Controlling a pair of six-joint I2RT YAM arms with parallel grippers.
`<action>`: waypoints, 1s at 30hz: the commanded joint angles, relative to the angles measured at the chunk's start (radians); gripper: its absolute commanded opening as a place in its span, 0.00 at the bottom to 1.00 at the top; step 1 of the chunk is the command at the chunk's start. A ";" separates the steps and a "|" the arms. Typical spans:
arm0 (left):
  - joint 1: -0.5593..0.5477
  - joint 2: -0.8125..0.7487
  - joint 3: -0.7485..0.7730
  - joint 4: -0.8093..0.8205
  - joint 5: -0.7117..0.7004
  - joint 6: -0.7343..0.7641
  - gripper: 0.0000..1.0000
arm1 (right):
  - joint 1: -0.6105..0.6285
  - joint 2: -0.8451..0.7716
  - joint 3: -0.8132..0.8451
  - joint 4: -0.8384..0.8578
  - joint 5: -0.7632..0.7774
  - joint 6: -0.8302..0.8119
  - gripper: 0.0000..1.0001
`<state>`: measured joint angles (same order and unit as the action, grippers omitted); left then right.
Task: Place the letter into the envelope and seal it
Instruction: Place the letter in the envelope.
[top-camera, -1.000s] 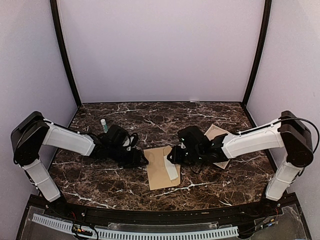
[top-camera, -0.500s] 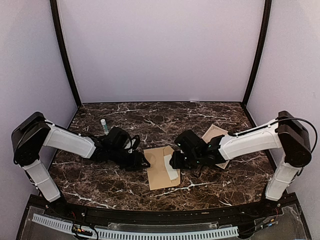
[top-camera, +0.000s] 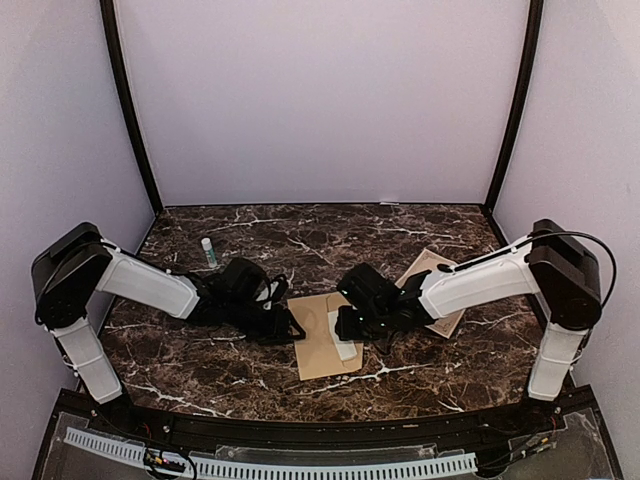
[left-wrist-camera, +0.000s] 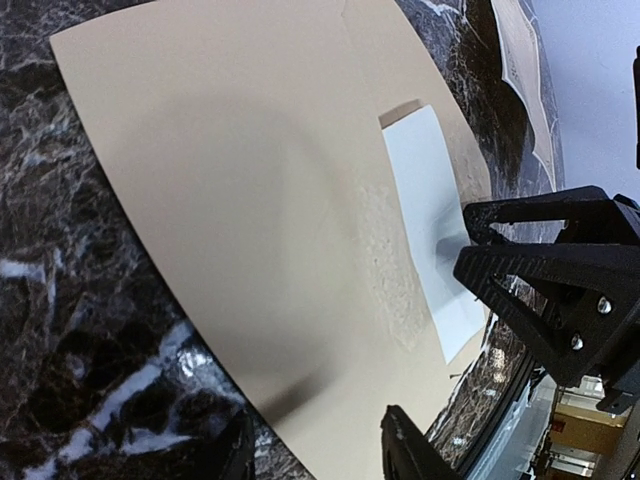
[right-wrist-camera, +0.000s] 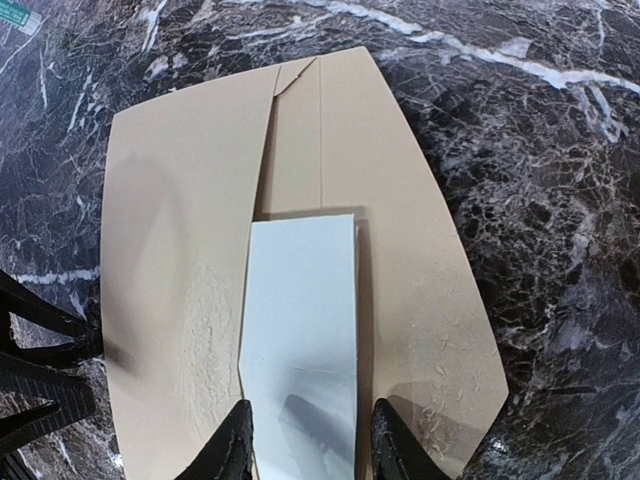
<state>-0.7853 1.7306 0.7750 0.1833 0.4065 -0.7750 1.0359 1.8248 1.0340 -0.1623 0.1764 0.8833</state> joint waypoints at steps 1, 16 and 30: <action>-0.012 0.028 0.025 -0.018 0.006 0.003 0.42 | 0.009 0.023 0.025 -0.004 0.005 -0.018 0.37; -0.023 0.059 0.048 -0.016 0.016 0.000 0.39 | 0.009 0.091 0.085 -0.008 -0.046 -0.050 0.28; -0.030 0.067 0.056 -0.006 0.017 -0.006 0.38 | 0.030 0.121 0.118 0.001 -0.088 -0.038 0.30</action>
<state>-0.7971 1.7775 0.8185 0.1917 0.4210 -0.7753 1.0412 1.9133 1.1244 -0.1669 0.1242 0.8429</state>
